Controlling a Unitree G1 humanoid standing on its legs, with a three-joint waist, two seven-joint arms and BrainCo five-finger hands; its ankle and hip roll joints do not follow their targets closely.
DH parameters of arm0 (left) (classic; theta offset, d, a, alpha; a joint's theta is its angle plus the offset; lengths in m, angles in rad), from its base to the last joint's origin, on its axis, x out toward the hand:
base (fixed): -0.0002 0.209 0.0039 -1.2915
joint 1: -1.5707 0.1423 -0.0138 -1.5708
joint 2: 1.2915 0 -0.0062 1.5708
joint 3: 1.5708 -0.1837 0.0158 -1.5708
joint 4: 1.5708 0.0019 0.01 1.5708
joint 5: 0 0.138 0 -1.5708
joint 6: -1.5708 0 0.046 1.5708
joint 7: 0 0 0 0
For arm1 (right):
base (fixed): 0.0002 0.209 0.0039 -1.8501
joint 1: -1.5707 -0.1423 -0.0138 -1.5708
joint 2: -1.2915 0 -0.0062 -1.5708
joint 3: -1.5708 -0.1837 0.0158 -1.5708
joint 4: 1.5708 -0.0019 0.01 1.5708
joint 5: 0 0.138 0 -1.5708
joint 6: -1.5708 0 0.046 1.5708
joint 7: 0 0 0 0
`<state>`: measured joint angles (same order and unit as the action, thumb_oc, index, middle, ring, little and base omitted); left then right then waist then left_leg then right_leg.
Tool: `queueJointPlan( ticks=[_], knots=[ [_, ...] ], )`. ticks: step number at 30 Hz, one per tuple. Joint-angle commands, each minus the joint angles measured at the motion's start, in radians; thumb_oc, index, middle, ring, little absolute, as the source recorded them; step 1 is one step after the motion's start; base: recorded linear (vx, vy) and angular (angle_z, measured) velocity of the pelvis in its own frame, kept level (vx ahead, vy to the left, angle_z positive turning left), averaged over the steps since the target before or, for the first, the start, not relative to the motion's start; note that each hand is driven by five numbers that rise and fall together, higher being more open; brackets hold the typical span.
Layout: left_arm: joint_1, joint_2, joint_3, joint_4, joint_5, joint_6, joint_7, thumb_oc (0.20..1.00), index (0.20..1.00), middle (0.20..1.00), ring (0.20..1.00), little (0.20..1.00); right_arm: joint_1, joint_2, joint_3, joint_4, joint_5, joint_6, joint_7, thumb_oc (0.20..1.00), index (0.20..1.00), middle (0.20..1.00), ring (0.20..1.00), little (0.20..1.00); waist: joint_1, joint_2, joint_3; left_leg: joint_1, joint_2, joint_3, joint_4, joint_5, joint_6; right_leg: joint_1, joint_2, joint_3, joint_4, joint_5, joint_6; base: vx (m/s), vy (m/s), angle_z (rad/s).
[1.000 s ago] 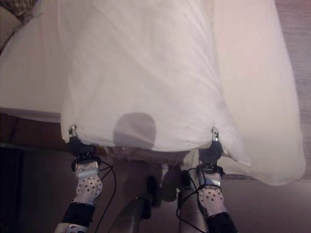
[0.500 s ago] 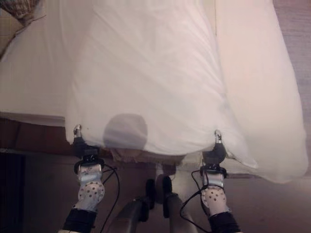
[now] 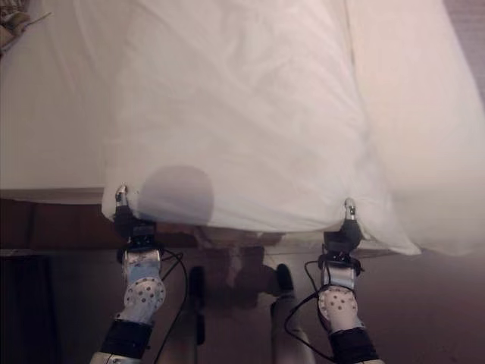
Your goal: Make the bed
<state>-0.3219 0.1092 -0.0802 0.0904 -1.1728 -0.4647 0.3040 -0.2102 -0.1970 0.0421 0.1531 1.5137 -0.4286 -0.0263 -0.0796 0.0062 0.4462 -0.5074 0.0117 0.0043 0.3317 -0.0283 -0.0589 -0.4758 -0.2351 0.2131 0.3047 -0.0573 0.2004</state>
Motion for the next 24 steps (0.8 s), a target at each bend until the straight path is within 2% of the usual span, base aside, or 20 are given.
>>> queueJointPlan(
  ticks=[1,2,3,4,5,6,7,8,9,10,12,16,18,20,21,23,24],
  knots=[
    [0.050,0.099,0.067,-0.105,0.082,-0.035,-0.061,0.200,0.200,0.200,0.200,0.200,0.043,-0.012,-0.003,-0.073,-0.060,-0.007,0.034,0.200,0.200,0.200,0.200,0.200,0.017,0.020,-0.101,-0.045,-0.032,-0.005,0.095,-0.076,0.044,0.066,-0.131,-0.083,-0.236,0.319,-0.047,0.14,0.531,-0.09],
    [0.050,0.100,0.068,-0.106,0.082,-0.034,-0.061,0.200,0.200,0.200,0.200,0.200,0.043,-0.012,-0.003,-0.073,-0.060,-0.007,0.034,0.200,0.200,0.200,0.200,0.200,0.016,0.019,-0.103,-0.048,-0.034,-0.004,0.094,-0.072,0.045,0.064,-0.134,-0.083,-0.241,0.323,-0.046,0.22,0.869,-0.51],
    [0.055,0.106,0.073,-0.107,0.100,-0.028,-0.053,0.200,0.200,0.200,0.200,0.200,0.044,-0.015,0.000,-0.070,-0.072,-0.002,0.037,0.200,0.200,0.200,0.200,0.200,0.004,0.029,-0.108,-0.028,-0.056,0.020,0.052,-0.066,0.057,0.061,-0.055,-0.092,-0.197,0.216,-0.070,0.06,0.513,-0.73],
    [0.050,0.102,0.071,-0.105,0.101,-0.030,-0.047,0.200,0.200,0.200,0.200,0.200,0.041,-0.019,0.004,-0.070,-0.067,-0.006,0.037,0.200,0.200,0.200,0.200,0.200,-0.004,0.026,-0.104,-0.014,-0.075,0.040,0.024,-0.054,0.059,0.044,0.027,-0.105,-0.167,0.164,-0.082,0.05,0.632,-0.84],
    [0.050,0.100,0.073,-0.114,0.106,-0.025,-0.040,0.200,0.200,0.200,0.200,0.200,0.041,-0.022,0.009,-0.071,-0.067,-0.007,0.031,0.200,0.200,0.200,0.200,0.200,-0.010,0.028,-0.100,-0.008,-0.089,0.042,-0.003,-0.044,0.063,0.026,0.076,-0.100,-0.155,0.130,-0.088,-0.03,0.387,-0.66],
    [0.057,0.092,0.080,-0.118,0.105,-0.023,-0.030,0.200,0.200,0.200,0.200,0.200,0.044,-0.022,0.015,-0.068,-0.071,-0.010,0.028,0.200,0.200,0.200,0.200,0.200,-0.010,0.015,-0.094,0.010,-0.100,0.060,-0.033,-0.037,0.064,-0.007,0.161,-0.127,-0.086,0.085,-0.103,-0.03,0.276,-0.34],
    [0.055,0.087,0.079,-0.119,0.105,-0.022,-0.023,0.200,0.200,0.200,0.200,0.200,0.055,-0.026,0.017,-0.069,-0.074,-0.011,0.029,0.200,0.200,0.200,0.200,0.200,-0.016,0.011,-0.085,0.030,-0.115,0.066,-0.057,-0.029,0.062,-0.020,0.236,-0.124,-0.023,0.060,-0.111,-0.01,0.151,-0.26],
    [0.055,0.087,0.079,-0.120,0.105,-0.022,-0.023,0.200,0.200,0.200,0.200,0.200,0.055,-0.026,0.017,-0.070,-0.075,-0.011,0.029,0.200,0.200,0.200,0.200,0.200,-0.016,0.010,-0.087,0.028,-0.116,0.067,-0.060,-0.026,0.061,-0.025,0.235,-0.122,-0.020,0.060,-0.111,0.03,0.125,-0.10],
    [0.044,0.076,0.075,-0.107,0.118,-0.013,-0.008,0.200,0.200,0.200,0.200,0.200,0.081,-0.023,0.017,-0.074,-0.085,-0.023,0.034,0.200,0.200,0.200,0.200,0.200,-0.034,0.006,-0.082,0.070,-0.148,0.060,-0.116,-0.005,0.056,-0.040,0.329,-0.094,0.021,0.035,-0.127,0.04,0.100,0.17],
    [0.042,0.066,0.065,-0.111,0.134,-0.011,-0.010,0.200,0.200,0.200,0.200,0.200,0.083,-0.030,0.014,-0.074,-0.085,-0.028,0.037,0.200,0.200,0.200,0.200,0.200,-0.038,0.013,-0.074,0.072,-0.165,0.057,-0.117,-0.002,0.055,-0.064,0.333,-0.090,0.016,0.042,-0.143,0.04,0.102,0.33],
    [0.044,0.061,0.067,-0.115,0.131,-0.017,-0.006,0.200,0.200,0.200,0.200,0.200,0.082,-0.034,0.018,-0.075,-0.086,-0.028,0.035,0.200,0.200,0.200,0.200,0.200,-0.035,0.013,-0.075,0.064,-0.165,0.057,-0.104,-0.005,0.059,-0.056,0.317,-0.105,0.003,0.047,-0.145,0.00,0.005,0.22],
    [0.047,0.041,0.070,-0.123,0.125,-0.031,0.006,0.200,0.200,0.200,0.200,0.200,0.075,-0.037,0.018,-0.056,-0.082,-0.030,0.025,0.200,0.200,0.200,0.200,0.200,-0.020,0.025,-0.089,0.050,-0.154,0.055,-0.107,-0.005,0.062,-0.061,0.315,-0.096,-0.022,0.065,-0.137,-0.01,-0.113,-0.06],
    [0.052,0.025,0.060,-0.110,0.107,-0.032,0.005,0.200,0.200,0.200,0.200,0.200,0.076,-0.043,0.013,-0.065,-0.084,-0.038,0.006,0.200,0.200,0.200,0.200,0.200,-0.023,0.025,-0.096,0.029,-0.140,0.059,-0.079,0.004,0.043,-0.020,0.306,-0.097,-0.090,0.074,-0.133,-0.02,-0.202,0.05],
    [0.053,0.020,0.049,-0.108,0.111,-0.028,-0.003,0.200,0.200,0.200,0.200,0.200,0.072,-0.053,0.007,-0.061,-0.086,-0.041,0.003,0.200,0.200,0.200,0.200,0.200,-0.020,0.021,-0.086,0.008,-0.142,0.041,-0.045,0.024,0.028,-0.004,0.308,-0.096,-0.095,0.077,-0.139,-0.05,-0.110,0.22],
    [0.055,0.016,0.047,-0.107,0.112,-0.028,-0.006,0.200,0.200,0.200,0.200,0.200,0.071,-0.061,0.003,-0.053,-0.087,-0.037,0.003,0.200,0.200,0.200,0.200,0.200,-0.018,0.019,-0.084,-0.004,-0.154,0.021,-0.036,0.029,0.024,-0.003,0.307,-0.097,-0.097,0.080,-0.142,-0.04,-0.069,0.24],
    [0.062,0.008,0.047,-0.108,0.103,-0.026,-0.013,0.200,0.200,0.200,0.200,0.200,0.069,-0.064,0.004,-0.044,-0.084,-0.037,0.003,0.200,0.200,0.200,0.200,0.200,-0.017,0.015,-0.087,0.000,-0.148,0.011,-0.045,0.019,0.028,-0.003,0.302,-0.094,-0.099,0.080,-0.142,-0.01,-0.038,0.13],
    [0.066,0.003,0.057,-0.114,0.094,-0.033,-0.012,0.200,0.200,0.200,0.200,0.200,0.056,-0.062,0.003,-0.029,-0.082,-0.047,-0.007,0.200,0.200,0.200,0.200,0.200,-0.010,-0.007,-0.087,0.005,-0.084,-0.029,-0.071,0.020,0.029,-0.004,0.282,-0.086,-0.099,0.076,-0.139,0.00,0.024,0.11]
  ],
)
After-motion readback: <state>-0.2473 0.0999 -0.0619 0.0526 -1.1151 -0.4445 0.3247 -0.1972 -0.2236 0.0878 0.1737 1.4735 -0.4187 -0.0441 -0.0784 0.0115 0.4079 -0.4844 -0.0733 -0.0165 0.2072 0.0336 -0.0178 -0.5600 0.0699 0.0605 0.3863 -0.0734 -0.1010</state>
